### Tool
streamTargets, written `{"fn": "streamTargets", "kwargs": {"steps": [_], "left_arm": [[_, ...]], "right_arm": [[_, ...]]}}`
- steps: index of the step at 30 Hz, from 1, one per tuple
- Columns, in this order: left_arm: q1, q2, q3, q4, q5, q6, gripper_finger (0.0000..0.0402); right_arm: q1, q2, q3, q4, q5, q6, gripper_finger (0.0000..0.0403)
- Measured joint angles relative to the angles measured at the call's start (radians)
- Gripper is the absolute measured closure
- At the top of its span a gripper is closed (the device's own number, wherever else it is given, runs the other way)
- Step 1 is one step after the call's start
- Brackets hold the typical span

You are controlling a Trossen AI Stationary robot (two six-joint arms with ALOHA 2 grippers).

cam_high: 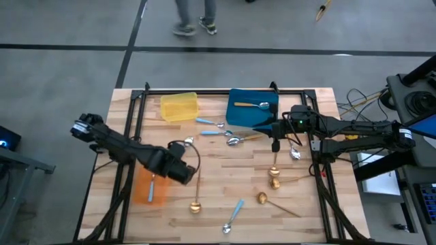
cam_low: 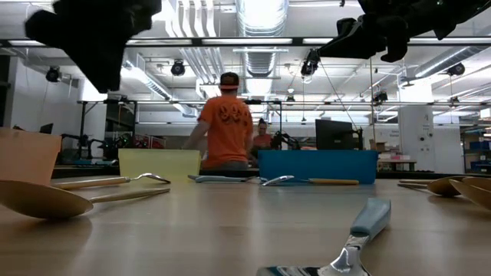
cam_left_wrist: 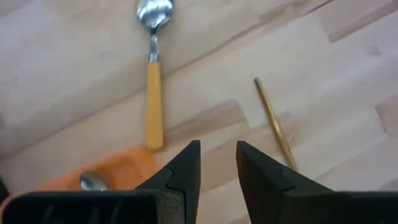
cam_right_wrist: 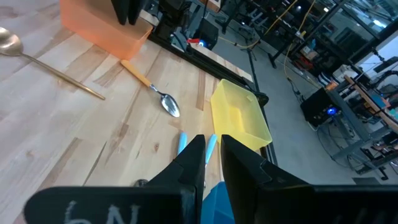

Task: Sort silverware by color (type)
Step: Put the orange spoon into the blue bin

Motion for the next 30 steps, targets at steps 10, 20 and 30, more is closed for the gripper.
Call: {"fn": "streamTargets", "kwargs": {"steps": [10,20,30], "left_arm": [[0.124,0.000,-0.025,0.026,0.002,0.213,0.0318],[0.206,0.000,-0.139,0.169,0.071,0.368,0.0318],[0.277,0.000,-0.213,0.213,0.048,0.370,0.0318]], "right_arm": [[0.000,0.000,-0.005,-0.001,0.000,-0.008,0.0360],[0.000,0.000,-0.008,0.000,0.009,-0.014,0.0360],[0.000,0.000,-0.008,0.000,0.009,-0.015,0.0360]]}}
